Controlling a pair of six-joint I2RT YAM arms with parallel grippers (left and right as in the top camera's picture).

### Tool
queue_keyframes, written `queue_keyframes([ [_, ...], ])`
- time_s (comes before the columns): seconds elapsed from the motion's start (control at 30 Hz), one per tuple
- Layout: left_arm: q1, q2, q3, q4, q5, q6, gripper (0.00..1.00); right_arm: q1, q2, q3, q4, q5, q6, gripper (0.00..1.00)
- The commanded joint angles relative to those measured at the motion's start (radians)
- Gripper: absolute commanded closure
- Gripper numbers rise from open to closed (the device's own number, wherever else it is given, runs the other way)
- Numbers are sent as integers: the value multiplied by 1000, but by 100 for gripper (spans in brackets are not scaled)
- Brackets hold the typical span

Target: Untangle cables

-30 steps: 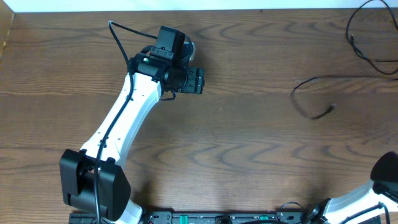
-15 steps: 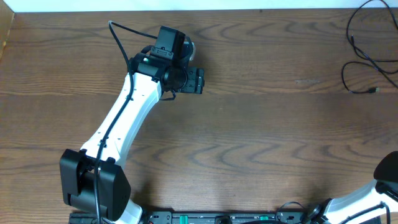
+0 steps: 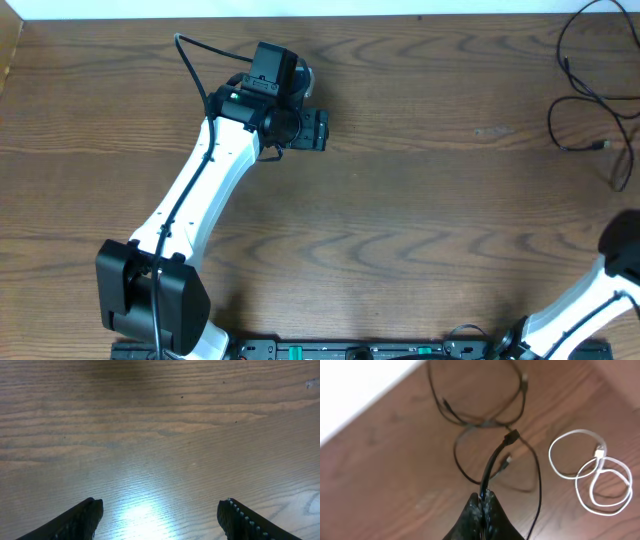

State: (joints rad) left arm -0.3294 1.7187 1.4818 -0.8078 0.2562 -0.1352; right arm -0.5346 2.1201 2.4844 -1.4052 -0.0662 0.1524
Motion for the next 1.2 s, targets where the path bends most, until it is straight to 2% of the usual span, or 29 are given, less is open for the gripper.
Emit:
queue_keyframes([
  [0.0, 3, 7, -11, -3, -3, -9, 22, 32, 70, -14, 19, 156, 71, 99],
  [0.1, 3, 7, -23, -3, -3, -9, 21, 42, 115, -14, 51, 194, 103, 98],
  [0.13, 3, 7, -26, -3, -4, -9, 22, 45, 125, -14, 58, 187, 105, 95],
  [0.17, 3, 7, -27, -2, -4, -8, 22, 46, 132, -14, 62, 178, 106, 87],
  [0.23, 3, 7, -27, 1, -8, -8, 21, 48, 134, -14, 64, 156, 106, 57],
  [0.3, 3, 7, -27, 9, -8, -8, 21, 50, 128, -14, 53, 146, 106, 16],
  [0.33, 3, 7, -27, 13, -8, -8, 21, 50, 122, -14, 47, 136, 105, 12],
  [0.53, 3, 7, -27, 39, -8, 8, 21, 60, 43, -13, -18, -5, 92, 11],
  [0.67, 4, -12, -2, 69, -7, 113, 21, 98, -53, -13, -77, -218, -51, 13],
  [0.73, 6, -37, 29, 69, -8, 128, 21, 123, -101, -13, -116, -249, -89, 12],
  [0.87, 10, -121, 65, 95, -8, 127, 21, 197, -198, -13, -212, -242, -118, 10],
  [0.9, 10, -143, 65, 99, -8, 127, 15, 218, -222, -13, -235, -222, -117, 1],
  [0.93, 10, -164, 65, 100, -8, 127, 11, 241, -246, -13, -257, -197, -117, 1],
  [0.97, 10, -179, 65, 97, -8, 127, 0, 262, -269, -13, -277, -171, -117, 1],
  [1.17, 10, -196, 64, 56, -7, 127, 2, 341, -417, -14, -293, -121, -116, 1],
])
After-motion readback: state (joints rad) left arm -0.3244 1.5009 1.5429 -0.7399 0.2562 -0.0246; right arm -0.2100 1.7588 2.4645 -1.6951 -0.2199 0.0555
